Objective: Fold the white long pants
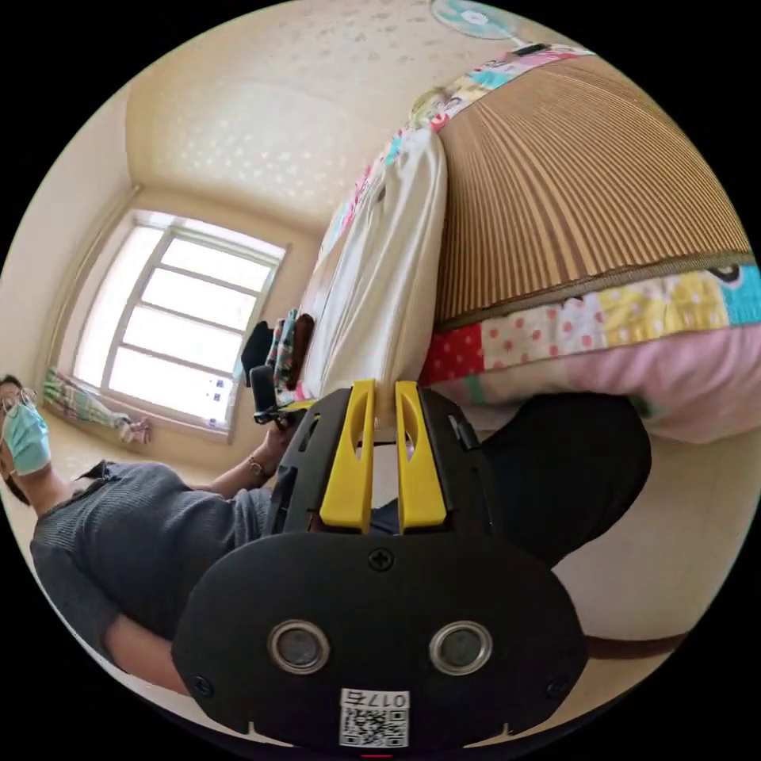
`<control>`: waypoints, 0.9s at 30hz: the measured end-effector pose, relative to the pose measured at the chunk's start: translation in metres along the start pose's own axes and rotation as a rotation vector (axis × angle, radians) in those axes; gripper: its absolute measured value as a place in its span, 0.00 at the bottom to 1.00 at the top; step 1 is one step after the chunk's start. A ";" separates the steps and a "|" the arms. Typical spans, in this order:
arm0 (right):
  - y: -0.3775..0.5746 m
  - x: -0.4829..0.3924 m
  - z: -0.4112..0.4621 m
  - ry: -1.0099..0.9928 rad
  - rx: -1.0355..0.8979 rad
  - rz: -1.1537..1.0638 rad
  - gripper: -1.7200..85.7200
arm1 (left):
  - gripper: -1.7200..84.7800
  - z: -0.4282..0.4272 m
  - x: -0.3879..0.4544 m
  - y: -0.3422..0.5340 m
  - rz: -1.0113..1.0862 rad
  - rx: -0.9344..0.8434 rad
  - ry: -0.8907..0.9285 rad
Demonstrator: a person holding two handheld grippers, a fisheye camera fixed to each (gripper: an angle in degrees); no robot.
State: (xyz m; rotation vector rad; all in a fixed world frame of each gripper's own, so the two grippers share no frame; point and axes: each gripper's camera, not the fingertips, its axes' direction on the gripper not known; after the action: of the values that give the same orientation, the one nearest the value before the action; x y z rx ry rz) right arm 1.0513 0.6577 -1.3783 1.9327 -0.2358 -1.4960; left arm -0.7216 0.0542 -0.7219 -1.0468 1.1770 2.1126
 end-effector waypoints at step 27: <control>0.031 -0.034 0.100 -0.082 -0.304 -0.289 0.06 | 0.11 -0.071 0.084 -0.167 -0.129 -0.059 -0.105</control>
State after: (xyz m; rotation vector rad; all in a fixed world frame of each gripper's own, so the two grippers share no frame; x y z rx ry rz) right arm 0.9564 0.6124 -1.3445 1.7142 0.2344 -1.6870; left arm -0.6233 0.0813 -0.8938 -0.9964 0.9769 2.0856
